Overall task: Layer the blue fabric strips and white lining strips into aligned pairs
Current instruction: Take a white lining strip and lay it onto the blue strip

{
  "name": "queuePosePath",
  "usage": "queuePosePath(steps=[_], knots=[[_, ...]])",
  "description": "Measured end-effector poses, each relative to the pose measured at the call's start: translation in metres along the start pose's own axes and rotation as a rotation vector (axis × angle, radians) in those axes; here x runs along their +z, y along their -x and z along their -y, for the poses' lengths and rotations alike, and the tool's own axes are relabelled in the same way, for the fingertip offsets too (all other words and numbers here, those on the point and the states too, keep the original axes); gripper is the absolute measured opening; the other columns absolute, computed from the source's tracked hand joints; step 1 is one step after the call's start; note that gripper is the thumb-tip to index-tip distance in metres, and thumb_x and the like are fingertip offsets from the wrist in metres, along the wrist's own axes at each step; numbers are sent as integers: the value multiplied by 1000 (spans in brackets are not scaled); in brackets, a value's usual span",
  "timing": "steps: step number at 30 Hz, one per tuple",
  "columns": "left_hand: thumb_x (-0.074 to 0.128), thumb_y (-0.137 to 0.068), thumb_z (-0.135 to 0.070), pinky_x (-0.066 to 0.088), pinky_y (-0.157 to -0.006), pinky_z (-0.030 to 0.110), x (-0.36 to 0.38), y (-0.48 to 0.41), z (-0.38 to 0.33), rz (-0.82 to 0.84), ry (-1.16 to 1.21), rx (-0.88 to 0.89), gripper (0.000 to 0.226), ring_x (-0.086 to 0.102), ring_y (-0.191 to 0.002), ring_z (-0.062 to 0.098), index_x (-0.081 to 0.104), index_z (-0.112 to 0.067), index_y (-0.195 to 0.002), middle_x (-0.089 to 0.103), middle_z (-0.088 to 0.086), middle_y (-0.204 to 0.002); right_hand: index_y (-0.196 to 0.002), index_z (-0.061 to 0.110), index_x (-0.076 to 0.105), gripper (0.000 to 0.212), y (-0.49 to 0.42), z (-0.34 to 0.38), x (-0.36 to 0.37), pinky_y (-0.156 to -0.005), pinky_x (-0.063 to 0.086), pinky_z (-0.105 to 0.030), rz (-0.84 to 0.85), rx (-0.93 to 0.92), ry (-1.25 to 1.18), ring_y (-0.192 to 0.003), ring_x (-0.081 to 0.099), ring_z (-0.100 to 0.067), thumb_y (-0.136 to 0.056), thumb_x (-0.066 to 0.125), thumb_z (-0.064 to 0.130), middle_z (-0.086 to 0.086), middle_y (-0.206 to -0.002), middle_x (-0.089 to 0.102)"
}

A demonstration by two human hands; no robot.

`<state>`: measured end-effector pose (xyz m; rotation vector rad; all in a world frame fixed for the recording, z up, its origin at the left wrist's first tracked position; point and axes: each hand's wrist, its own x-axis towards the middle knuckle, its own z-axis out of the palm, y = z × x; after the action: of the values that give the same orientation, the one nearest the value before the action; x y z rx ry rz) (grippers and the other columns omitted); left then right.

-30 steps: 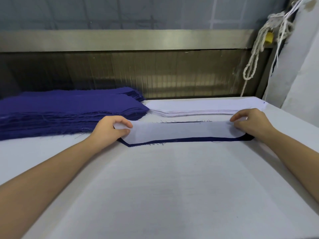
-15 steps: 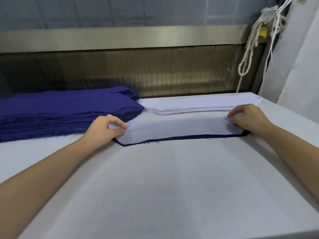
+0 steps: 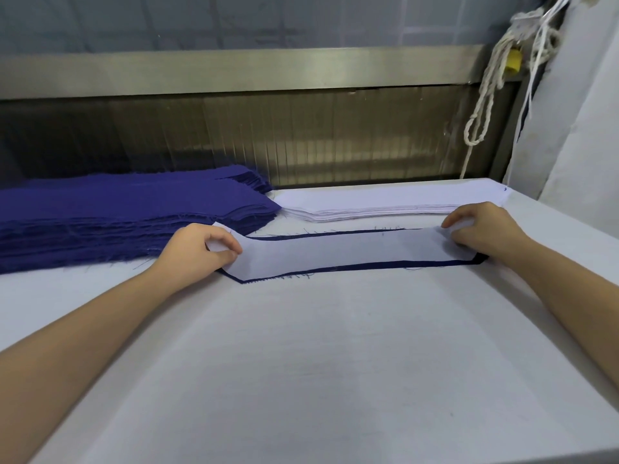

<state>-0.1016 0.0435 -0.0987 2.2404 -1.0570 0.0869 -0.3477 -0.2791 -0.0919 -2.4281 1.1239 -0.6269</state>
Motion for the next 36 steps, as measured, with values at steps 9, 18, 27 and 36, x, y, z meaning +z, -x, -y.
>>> queuePosePath(steps=[9, 18, 27, 36], knots=[[70, -73, -4, 30, -81, 25, 3, 0, 4, -117, -216, 126, 24, 32, -97, 12, 71, -24, -87, 39, -7, -106, -105, 13, 66, 27, -3, -4, 3, -71, 40, -30, -33, 7, 61, -74, 51, -25, -80, 60, 5, -16, -113, 44], [70, -73, -7, 24, -86, 23, 6, -3, 7, -133, -299, 150, 23, 24, -99, 11, 72, -27, -82, 51, -12, -105, -118, 26, 61, 32, 2, 1, 10, -98, 23, -39, -151, -11, 380, -122, 26, -32, -86, 60, 22, -10, -131, 39], [60, -83, -10, 20, -81, 29, 15, -34, -12, -89, -274, 128, 22, 36, -104, 17, 71, -29, -82, 63, -14, -96, -126, 24, 58, 34, -10, 70, 54, -95, 26, -36, -93, -441, 348, -121, 36, -29, -92, 52, 22, -4, -131, 47], [53, -85, -12, 22, -77, 30, 33, -72, -38, -124, -338, 193, 23, 46, -103, 22, 70, -24, -94, 65, -7, -96, -105, 16, 62, 23, -29, 140, 99, -78, 25, -31, -98, -629, 582, -103, 47, -25, -90, 48, 4, -3, -110, 57]])
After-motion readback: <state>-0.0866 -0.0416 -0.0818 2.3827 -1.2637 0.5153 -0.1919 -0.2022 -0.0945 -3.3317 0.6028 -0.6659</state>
